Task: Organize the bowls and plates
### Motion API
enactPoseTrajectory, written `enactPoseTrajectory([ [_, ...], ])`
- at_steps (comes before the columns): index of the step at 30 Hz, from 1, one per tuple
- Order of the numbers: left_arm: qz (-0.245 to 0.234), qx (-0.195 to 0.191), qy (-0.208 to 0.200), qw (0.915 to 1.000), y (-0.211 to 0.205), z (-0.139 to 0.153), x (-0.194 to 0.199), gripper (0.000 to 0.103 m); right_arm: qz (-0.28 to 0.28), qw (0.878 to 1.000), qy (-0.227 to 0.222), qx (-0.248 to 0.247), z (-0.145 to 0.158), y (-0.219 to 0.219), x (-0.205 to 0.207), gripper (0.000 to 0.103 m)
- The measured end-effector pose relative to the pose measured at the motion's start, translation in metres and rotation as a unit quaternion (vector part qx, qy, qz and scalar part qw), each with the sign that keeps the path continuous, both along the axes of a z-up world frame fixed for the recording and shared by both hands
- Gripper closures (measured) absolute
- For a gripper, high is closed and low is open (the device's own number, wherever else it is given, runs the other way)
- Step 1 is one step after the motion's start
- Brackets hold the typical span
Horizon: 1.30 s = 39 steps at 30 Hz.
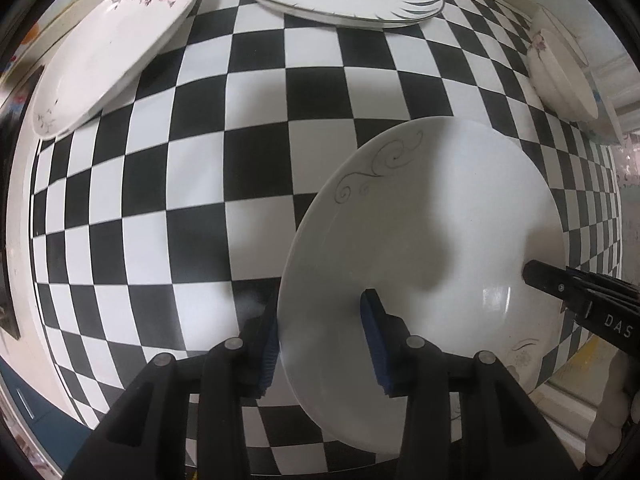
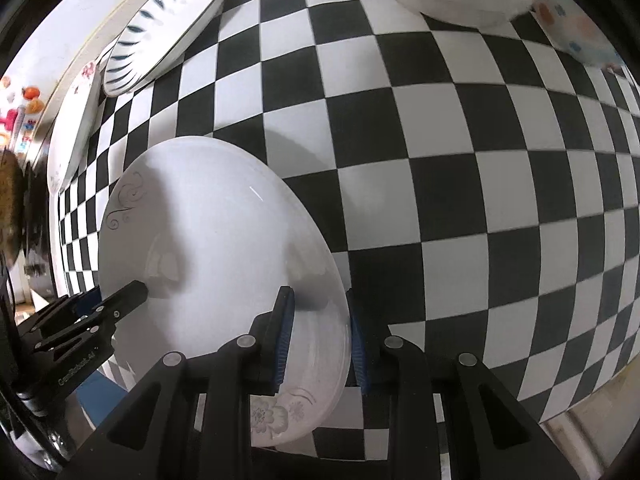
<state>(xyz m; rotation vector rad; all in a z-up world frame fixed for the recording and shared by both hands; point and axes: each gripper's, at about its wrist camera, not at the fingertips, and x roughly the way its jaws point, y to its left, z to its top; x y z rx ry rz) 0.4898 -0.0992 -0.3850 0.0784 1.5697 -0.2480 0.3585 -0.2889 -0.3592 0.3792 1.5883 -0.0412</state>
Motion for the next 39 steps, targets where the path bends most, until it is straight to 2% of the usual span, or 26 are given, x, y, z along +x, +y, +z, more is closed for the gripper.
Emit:
enactPoseTrajectory([
  [10, 0.015, -0.003, -0.012, 0.9998, 0.010, 0.008, -0.019, 0.067, 0.025, 1.000, 0.005, 0.000, -0.013, -0.004, 0.022, 0.074],
  [11, 0.012, -0.004, -0.011, 0.9999, 0.031, 0.011, -0.018, 0.067, 0.024, 1.000, 0.007, 0.001, -0.016, -0.003, 0.023, 0.073],
  [12, 0.010, 0.002, -0.009, 0.9999, 0.032, 0.014, -0.019, 0.067, 0.024, 1.000, 0.009, 0.004, -0.017, -0.002, 0.025, 0.073],
  [13, 0.012, 0.008, -0.016, 0.9998, 0.036, 0.000, -0.028, 0.067, 0.024, 1.000, 0.015, 0.010, -0.019, -0.004, 0.026, 0.073],
  [15, 0.026, 0.005, -0.031, 0.9992, 0.064, 0.015, -0.025, 0.067, 0.013, 0.999, 0.033, 0.024, -0.018, -0.014, 0.026, 0.073],
  [18, 0.058, 0.001, -0.069, 0.9959, 0.103, 0.052, -0.024, 0.066, -0.009, 0.998, 0.032, 0.047, -0.003, -0.038, 0.023, 0.073],
  [19, 0.067, 0.002, -0.079, 0.9946, 0.114, 0.062, -0.022, 0.066, -0.016, 0.998, 0.028, 0.056, 0.006, -0.042, 0.026, 0.072],
  [22, 0.105, -0.001, -0.099, 0.9895, 0.170, 0.076, -0.008, 0.053, -0.028, 0.997, 0.002, 0.074, 0.033, -0.043, 0.035, 0.049],
  [25, 0.130, 0.010, -0.119, 0.9843, 0.210, 0.085, 0.030, 0.052, -0.029, 0.994, -0.037, 0.104, 0.061, -0.015, 0.059, 0.038],
  [29, 0.162, 0.004, -0.121, 0.9794, 0.242, 0.069, 0.084, 0.052, -0.006, 0.989, -0.051, 0.140, 0.072, 0.046, 0.101, 0.037],
  [33, 0.178, -0.022, -0.103, 0.9785, 0.268, 0.051, 0.133, 0.053, 0.016, 0.986, -0.060, 0.154, 0.065, 0.119, 0.158, 0.037],
  [34, 0.174, -0.021, -0.099, 0.9795, 0.271, 0.046, 0.145, 0.053, 0.018, 0.986, -0.059, 0.154, 0.066, 0.127, 0.165, 0.037],
  [39, 0.154, -0.013, -0.084, 0.9844, 0.277, 0.025, 0.189, 0.052, 0.039, 0.988, -0.030, 0.145, 0.032, 0.187, 0.224, 0.037],
])
